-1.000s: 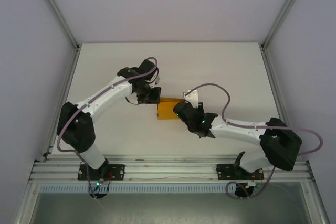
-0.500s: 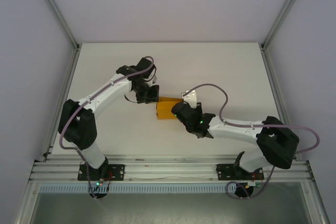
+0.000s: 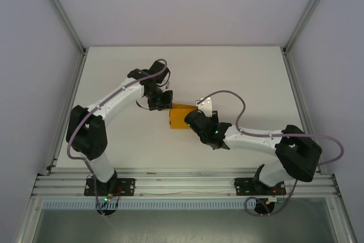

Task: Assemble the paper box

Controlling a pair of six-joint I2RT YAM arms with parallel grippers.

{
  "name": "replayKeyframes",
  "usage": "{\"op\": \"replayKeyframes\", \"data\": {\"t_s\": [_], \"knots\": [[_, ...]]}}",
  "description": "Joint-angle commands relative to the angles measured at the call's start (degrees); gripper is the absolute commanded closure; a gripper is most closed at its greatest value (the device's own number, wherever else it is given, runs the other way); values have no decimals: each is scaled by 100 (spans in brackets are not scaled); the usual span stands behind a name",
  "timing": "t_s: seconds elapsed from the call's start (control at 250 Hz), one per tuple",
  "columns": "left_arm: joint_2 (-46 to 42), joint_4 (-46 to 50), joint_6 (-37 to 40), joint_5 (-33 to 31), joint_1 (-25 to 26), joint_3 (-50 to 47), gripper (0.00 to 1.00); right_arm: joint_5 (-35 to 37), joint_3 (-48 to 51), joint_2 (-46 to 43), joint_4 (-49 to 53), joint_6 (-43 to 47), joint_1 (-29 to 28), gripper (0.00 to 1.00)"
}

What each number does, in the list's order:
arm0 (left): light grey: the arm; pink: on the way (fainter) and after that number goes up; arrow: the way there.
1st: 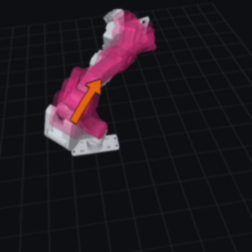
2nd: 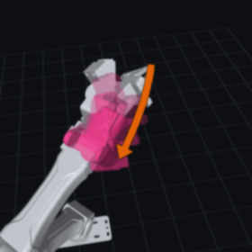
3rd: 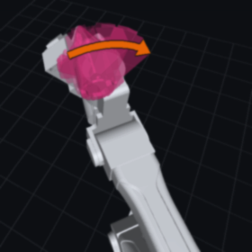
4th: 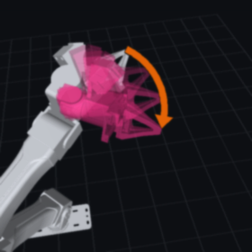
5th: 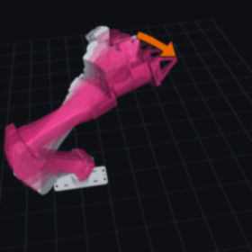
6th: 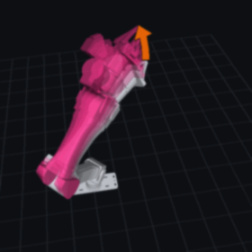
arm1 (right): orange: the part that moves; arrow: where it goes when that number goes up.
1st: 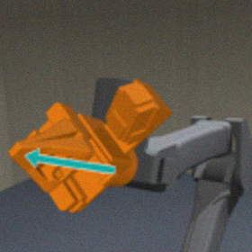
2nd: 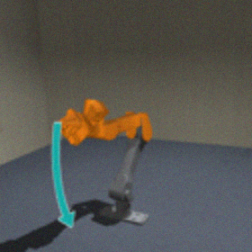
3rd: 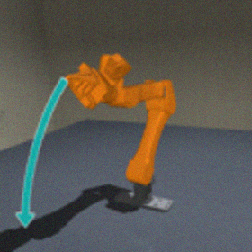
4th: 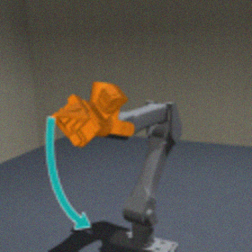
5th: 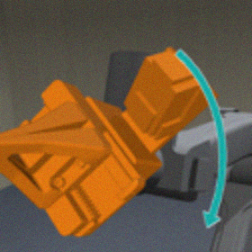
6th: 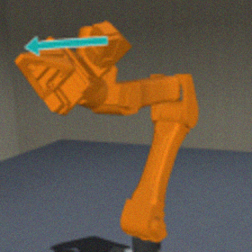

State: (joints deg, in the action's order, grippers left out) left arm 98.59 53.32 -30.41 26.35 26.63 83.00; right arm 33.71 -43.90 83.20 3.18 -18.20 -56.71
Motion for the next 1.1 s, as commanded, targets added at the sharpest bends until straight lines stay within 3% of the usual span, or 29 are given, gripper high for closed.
{"op": "replayKeyframes", "data": {"t_s": [0.0, 0.068, 0.172, 0.256, 0.448, 0.52, 0.767, 1.095], "knots": [[-251, 131, 205, -59, 32, -148, 100, -503, 252, 306, 988, 29, -110, 100], [-284, 151, 437, 22, 85, -125, 100, -445, 226, 319, 1070, 35, -107, 100], [-232, 693, 915, -1697, 405, 153, 100, -384, 225, 319, 1120, 62, -107, 100], [-145, 918, 1058, -2571, 646, 291, 100, -340, 196, 336, 1202, 56, -99, 100], [-153, 928, 1201, -2715, 797, 438, 100, -311, 144, 353, 1280, 62, -106, 100], [-244, 1070, 1198, -3099, 837, 508, 100, -302, 155, 355, 1285, 51, -104, 100], [-395, 473, 1111, -1926, 826, 189, 100, -359, 114, 406, 1245, 79, -104, 100], [-342, -145, 673, 452, 476, 34, 100, -389, 105, 449, 1202, 176, -104, 100]]}}
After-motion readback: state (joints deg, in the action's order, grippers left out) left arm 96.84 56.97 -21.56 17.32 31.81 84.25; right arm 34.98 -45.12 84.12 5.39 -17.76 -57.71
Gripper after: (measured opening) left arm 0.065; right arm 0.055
